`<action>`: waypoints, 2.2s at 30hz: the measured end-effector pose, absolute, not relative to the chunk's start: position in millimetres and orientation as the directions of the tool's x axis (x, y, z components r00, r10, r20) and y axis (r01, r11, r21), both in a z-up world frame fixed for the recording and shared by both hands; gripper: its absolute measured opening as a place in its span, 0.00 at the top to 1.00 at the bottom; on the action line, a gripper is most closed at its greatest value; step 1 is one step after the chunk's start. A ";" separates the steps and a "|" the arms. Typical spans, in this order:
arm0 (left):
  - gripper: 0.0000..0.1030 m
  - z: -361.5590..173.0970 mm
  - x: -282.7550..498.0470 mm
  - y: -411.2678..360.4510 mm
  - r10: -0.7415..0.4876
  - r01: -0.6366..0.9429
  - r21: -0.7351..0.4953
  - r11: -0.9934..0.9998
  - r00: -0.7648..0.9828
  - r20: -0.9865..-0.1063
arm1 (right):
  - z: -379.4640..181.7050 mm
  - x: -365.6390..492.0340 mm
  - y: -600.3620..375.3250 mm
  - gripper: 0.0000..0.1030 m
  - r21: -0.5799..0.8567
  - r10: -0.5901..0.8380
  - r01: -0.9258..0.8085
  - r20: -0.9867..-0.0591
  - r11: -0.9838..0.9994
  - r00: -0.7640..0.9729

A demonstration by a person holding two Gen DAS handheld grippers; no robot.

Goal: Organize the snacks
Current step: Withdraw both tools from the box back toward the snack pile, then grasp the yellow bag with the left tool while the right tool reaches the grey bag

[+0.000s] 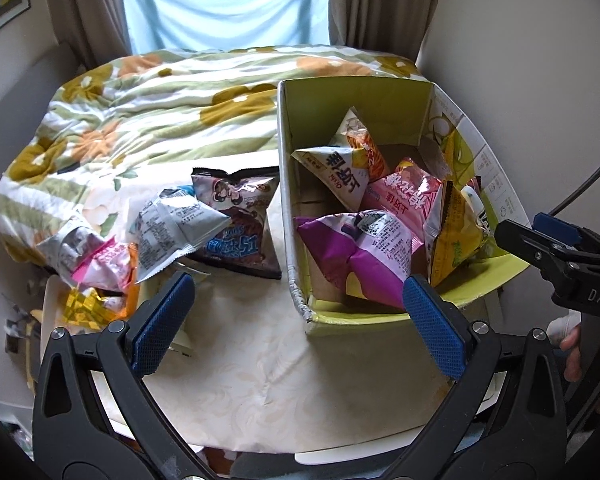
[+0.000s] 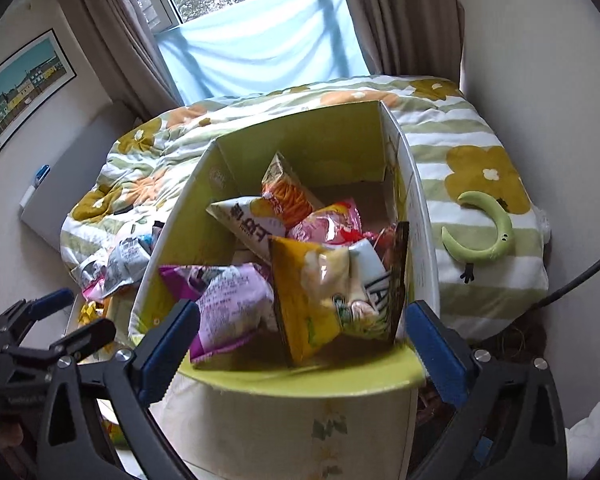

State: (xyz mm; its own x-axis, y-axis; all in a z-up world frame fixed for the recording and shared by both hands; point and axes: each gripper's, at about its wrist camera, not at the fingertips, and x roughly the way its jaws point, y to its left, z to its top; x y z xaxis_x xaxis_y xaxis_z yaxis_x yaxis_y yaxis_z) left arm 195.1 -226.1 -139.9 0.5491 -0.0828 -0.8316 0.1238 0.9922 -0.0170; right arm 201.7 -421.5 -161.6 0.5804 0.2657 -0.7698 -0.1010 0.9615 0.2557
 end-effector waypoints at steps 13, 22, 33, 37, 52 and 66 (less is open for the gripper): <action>0.01 -101.0 175.0 -206.9 -0.024 0.072 0.029 0.997 0.646 -0.763 | -122.0 182.0 -412.3 0.01 0.211 0.239 -0.122 -0.723 0.970 0.649; 0.01 -85.5 146.0 -160.3 0.024 0.003 0.035 0.999 0.677 -0.736 | -99.2 168.4 -386.7 0.01 0.167 0.238 -0.168 -0.687 0.971 0.687; 0.01 -95.4 128.5 -40.1 -0.016 -0.014 -0.032 0.999 0.648 -0.762 | -96.5 151.4 -309.1 0.01 0.198 0.280 -0.198 -0.657 0.960 0.700; 0.01 -109.3 136.5 11.8 -0.044 -0.020 -0.071 0.997 0.615 -0.788 | -107.9 153.6 -270.7 0.01 0.223 0.296 -0.195 -0.681 0.955 0.669; 0.01 -209.1 202.1 116.7 -0.300 0.050 -0.307 0.950 0.413 -0.860 | -187.0 184.9 -144.3 0.01 0.315 0.297 -0.062 -0.786 0.947 0.542; 0.01 -288.9 244.0 109.7 -0.442 -0.014 -0.466 0.885 0.292 -0.848 | -251.0 205.3 -114.4 0.01 0.352 0.285 0.064 -0.841 0.934 0.459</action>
